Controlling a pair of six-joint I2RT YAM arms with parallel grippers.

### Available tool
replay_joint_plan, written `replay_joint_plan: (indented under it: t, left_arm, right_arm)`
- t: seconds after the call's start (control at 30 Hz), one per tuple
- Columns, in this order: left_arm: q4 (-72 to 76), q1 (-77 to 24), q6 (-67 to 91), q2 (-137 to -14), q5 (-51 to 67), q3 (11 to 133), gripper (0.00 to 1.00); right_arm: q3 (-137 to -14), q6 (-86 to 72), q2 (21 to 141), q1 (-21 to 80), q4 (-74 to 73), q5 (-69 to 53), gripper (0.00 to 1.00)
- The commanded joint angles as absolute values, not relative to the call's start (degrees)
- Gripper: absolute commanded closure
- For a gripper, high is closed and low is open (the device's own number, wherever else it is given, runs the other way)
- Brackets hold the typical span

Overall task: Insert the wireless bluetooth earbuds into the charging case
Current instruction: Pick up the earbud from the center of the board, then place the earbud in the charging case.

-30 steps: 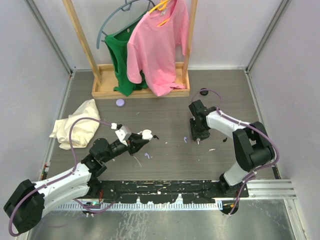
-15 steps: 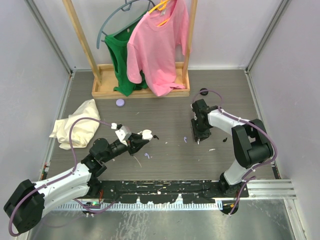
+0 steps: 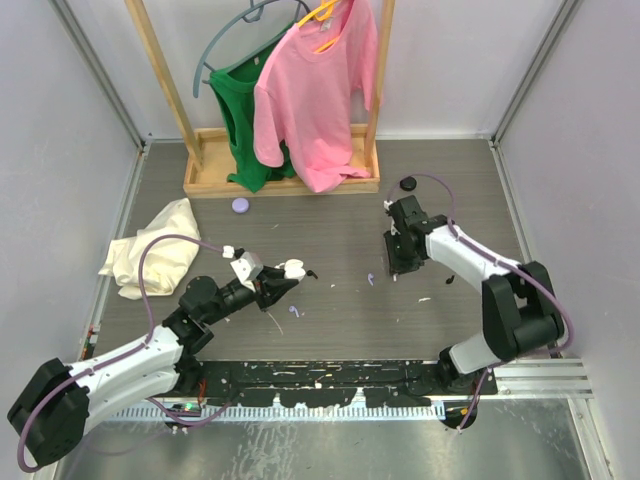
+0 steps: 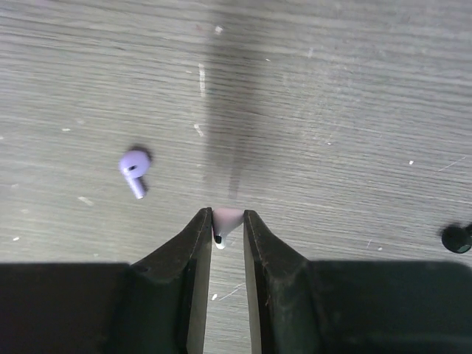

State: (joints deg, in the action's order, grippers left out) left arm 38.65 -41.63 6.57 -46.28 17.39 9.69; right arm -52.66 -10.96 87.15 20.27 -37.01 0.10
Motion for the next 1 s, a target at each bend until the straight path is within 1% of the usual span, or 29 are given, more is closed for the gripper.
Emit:
replay_joint_plan:
  t: [0.0, 0.23, 0.5, 0.63, 0.97]
  left_arm:
    - [40.9, -41.8, 5.7, -46.5, 18.5, 12.3, 1.0]
    - [41.9, -41.9, 5.1, -45.9, 19.6, 11.7, 1.0]
    - [45.0, -41.8, 4.5, -45.7, 22.8, 10.6, 1.0]
    - [45.3, -41.8, 4.4, -44.5, 24.7, 10.5, 1.0]
    - [46.8, -41.8, 4.8, -42.8, 26.3, 9.5, 1.0]
  right_arm:
    - [-52.4, -13.0, 79.4, 22.7, -33.8, -0.3, 0.8]
    - [-49.8, -17.9, 69.1, 28.8, -28.7, 1.3, 0.8]
    - [-45.7, -21.4, 59.1, 38.9, -16.7, 2.2, 0.81]
    - [-45.1, -20.2, 57.1, 44.1, -10.3, 2.9, 0.81]
    - [-44.9, -16.9, 55.9, 56.9, -0.5, 9.2, 0.81]
